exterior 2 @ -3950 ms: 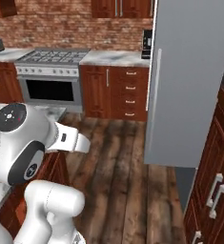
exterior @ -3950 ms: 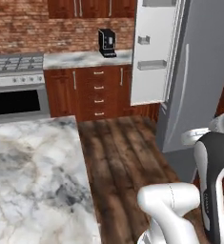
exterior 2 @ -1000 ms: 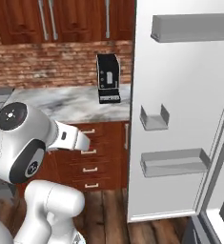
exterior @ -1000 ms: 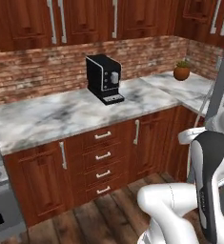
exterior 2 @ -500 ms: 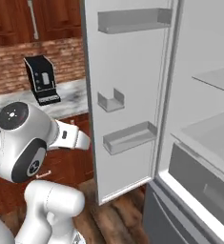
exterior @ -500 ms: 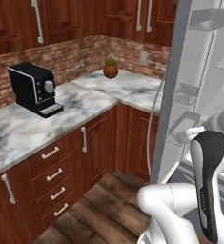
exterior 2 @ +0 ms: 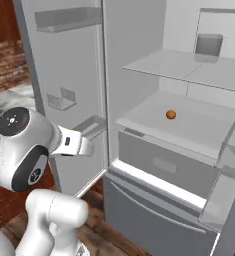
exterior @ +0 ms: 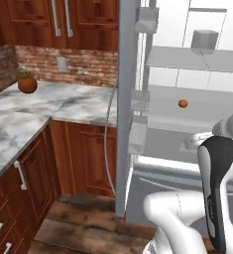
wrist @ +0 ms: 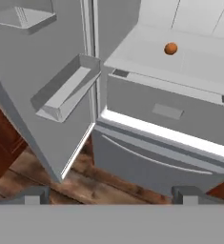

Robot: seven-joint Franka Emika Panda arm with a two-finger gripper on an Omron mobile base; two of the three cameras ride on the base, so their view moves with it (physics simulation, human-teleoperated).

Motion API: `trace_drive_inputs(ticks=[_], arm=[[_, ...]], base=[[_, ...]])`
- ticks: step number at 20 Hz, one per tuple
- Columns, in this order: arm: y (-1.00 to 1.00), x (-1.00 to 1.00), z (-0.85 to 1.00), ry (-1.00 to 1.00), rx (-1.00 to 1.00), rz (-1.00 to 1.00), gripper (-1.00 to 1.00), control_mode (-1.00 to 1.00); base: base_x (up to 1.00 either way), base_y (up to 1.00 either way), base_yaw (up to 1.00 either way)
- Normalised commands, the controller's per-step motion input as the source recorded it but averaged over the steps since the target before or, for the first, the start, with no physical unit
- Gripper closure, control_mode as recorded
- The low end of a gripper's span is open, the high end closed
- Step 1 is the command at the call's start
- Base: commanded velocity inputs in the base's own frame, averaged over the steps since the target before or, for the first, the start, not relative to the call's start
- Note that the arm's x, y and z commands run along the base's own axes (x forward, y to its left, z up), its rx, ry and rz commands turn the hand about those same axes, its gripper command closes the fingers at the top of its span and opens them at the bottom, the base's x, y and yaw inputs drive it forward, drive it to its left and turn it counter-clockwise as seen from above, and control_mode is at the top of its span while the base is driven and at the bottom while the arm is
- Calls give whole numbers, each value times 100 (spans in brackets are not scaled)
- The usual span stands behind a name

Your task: Pick the two tangerines from the fridge and place them on the plate next to the blender to make a fruit smoothie.

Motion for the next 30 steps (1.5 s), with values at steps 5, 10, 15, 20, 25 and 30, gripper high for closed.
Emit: trace_drive_inputs(ticks=[5, 10, 15, 20, 25, 30], arm=[[0, 0, 0, 0, 0, 0, -100, 100], [0, 0, 0, 0, 0, 0, -100, 100], [0, 0, 0, 0, 0, 0, -100, 100], [0, 0, 0, 0, 0, 0, -100, 100], [15, 37, -4, 0, 0, -4, -100, -100], [31, 100, -18, 0, 0, -12, -100, -100]], base=[[58, 0, -64], [46, 2, -32], [64, 9, -12], [24, 4, -2], [10, 5, 0], [0, 0, 0]])
